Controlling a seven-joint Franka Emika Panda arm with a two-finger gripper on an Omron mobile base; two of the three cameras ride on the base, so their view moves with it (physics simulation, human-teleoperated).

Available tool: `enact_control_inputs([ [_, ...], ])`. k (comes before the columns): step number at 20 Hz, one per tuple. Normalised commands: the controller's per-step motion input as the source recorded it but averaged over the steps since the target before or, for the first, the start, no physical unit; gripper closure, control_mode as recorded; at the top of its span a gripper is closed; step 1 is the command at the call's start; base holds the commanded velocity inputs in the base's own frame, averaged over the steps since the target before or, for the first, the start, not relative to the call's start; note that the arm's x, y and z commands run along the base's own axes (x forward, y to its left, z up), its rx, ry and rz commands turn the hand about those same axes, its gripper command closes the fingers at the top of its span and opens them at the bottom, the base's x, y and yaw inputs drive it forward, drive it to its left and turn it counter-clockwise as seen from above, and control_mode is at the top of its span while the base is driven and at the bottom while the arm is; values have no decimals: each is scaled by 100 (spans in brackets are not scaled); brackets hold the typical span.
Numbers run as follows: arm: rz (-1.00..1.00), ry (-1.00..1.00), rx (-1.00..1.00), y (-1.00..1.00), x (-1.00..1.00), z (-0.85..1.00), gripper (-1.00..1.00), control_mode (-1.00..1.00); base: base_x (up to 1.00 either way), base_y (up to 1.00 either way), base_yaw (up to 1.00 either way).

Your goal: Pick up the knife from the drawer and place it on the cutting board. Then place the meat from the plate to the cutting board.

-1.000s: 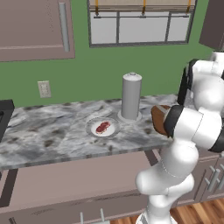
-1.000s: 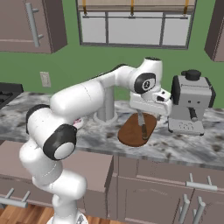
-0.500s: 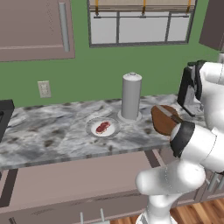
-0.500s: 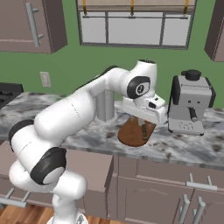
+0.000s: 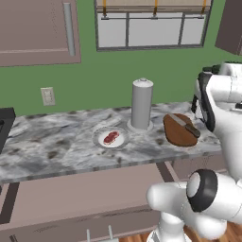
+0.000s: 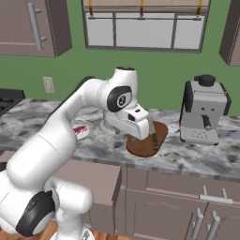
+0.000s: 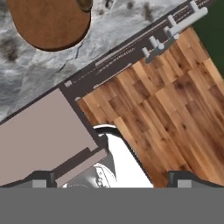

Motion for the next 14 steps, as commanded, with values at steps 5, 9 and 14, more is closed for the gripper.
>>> enact_control_inputs([
  [5,-1,-2,-10,70,-10,2,-100,-100,0,0,0],
  [9,0,0,-11,53,0,19,-100,-100,0,0,0],
  [14,0,1,-15,52,0,23,-100,-100,0,0,0],
])
